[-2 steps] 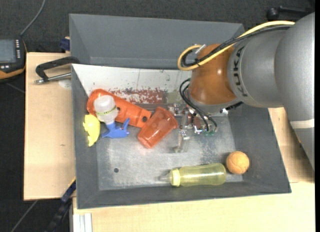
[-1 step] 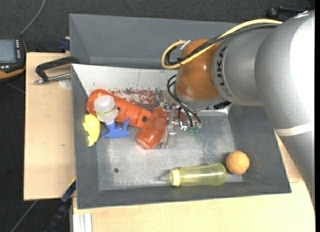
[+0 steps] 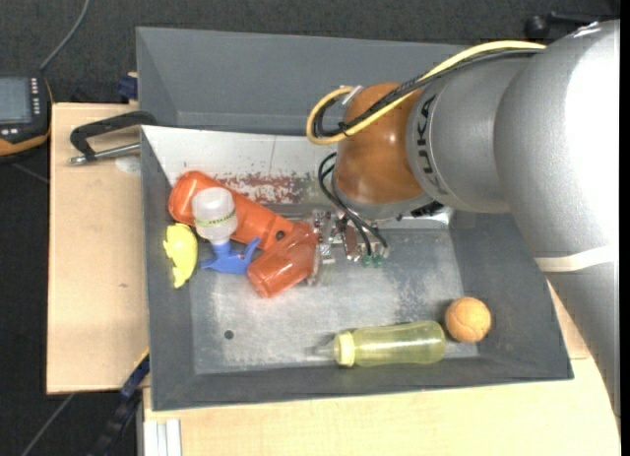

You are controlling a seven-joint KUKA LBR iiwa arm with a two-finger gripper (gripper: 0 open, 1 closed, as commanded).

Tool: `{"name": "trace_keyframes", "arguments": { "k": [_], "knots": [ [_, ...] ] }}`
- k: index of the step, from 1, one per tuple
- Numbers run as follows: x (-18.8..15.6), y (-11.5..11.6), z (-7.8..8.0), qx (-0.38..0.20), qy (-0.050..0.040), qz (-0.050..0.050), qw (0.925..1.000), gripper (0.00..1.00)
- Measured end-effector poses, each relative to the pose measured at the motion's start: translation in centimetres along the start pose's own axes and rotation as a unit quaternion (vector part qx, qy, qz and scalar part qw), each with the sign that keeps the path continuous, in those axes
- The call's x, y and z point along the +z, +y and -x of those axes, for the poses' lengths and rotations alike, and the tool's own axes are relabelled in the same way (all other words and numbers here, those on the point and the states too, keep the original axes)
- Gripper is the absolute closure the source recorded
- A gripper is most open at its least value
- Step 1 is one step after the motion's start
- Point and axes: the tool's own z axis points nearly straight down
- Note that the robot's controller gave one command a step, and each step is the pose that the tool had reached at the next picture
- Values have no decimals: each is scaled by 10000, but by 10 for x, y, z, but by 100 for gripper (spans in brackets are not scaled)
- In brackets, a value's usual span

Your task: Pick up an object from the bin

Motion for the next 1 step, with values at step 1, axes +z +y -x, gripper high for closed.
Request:
{"name": "trace_keyframes", "arguments": {
  "k": [1],
  "knots": [
    [0,0,0,0,0,-1,10000,100]
  ]
}}
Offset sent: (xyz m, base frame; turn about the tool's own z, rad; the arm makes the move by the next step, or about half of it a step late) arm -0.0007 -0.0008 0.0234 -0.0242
